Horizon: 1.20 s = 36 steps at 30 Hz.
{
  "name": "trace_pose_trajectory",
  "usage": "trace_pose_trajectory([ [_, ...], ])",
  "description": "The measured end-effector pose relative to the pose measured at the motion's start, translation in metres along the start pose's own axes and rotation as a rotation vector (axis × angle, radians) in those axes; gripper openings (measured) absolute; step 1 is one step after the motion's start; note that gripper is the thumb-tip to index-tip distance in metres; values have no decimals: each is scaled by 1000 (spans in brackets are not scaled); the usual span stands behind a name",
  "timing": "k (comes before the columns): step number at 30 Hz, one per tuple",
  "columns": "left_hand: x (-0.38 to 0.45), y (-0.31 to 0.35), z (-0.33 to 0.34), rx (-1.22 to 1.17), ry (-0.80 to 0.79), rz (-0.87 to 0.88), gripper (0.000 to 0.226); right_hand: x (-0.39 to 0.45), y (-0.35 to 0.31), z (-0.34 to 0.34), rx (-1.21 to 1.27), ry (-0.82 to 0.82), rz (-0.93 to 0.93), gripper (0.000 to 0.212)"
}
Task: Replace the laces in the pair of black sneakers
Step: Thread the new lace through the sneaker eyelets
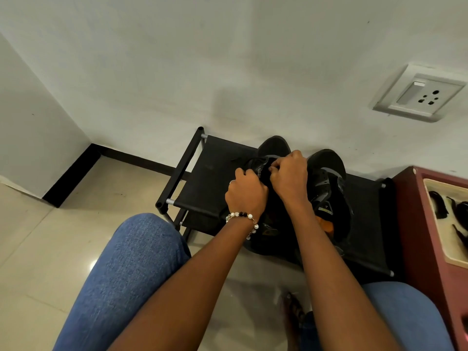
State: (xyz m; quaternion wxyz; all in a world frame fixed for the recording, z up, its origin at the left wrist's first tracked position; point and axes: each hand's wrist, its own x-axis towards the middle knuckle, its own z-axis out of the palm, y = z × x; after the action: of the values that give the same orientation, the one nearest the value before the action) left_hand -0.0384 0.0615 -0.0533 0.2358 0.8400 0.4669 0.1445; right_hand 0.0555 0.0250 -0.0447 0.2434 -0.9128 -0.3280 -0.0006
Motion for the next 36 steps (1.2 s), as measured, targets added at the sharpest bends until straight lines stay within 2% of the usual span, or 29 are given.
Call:
trace_pose_trajectory([
  [3,0,0,0,5,5,4,22,-3,-3,-4,62,78,33,16],
  [5,0,0,1,9,4,9,23,-7,-6,-9,182,90,124,18],
  [8,0,-1,1,9,4,13,23,-7,-3,-14,471,107,389,24],
  [10,1,-2,1,-1,11,7,22,-3,2,-21,747,142,595,25],
  [12,1,-2,1,1,15,5,21,0,6,-30,826,158,687,24],
  [14,1,-1,2,-4,14,4,21,1,8,-36,597,155,614,23],
  [16,1,-1,2,-9,19,5,21,-3,3,-40,221,160,451,14],
  [17,1,-1,2,-9,22,3,21,-5,-1,-42,65,179,363,14],
  [18,1,-2,3,-7,22,0,21,-5,-5,-42,-25,190,280,24],
  [20,2,-2,4,1,17,2,19,-3,-12,-42,-60,124,110,35],
  [22,2,-2,3,6,10,4,19,-3,-15,-35,-134,-22,-30,39],
  [24,2,-2,3,15,0,9,19,-7,-15,-25,-222,-192,-50,44],
  [27,3,-2,3,22,-3,15,21,-9,-12,-19,-247,-360,17,49],
  [29,3,-2,4,18,-2,9,21,-7,-11,-22,-217,-351,5,29],
  [31,2,-2,5,11,5,4,20,-5,-9,-28,-126,-326,25,21],
  [34,1,-1,4,7,20,5,19,-1,-9,-39,36,-367,106,20],
  [36,1,0,4,8,25,4,18,1,-7,-48,233,-385,200,20],
])
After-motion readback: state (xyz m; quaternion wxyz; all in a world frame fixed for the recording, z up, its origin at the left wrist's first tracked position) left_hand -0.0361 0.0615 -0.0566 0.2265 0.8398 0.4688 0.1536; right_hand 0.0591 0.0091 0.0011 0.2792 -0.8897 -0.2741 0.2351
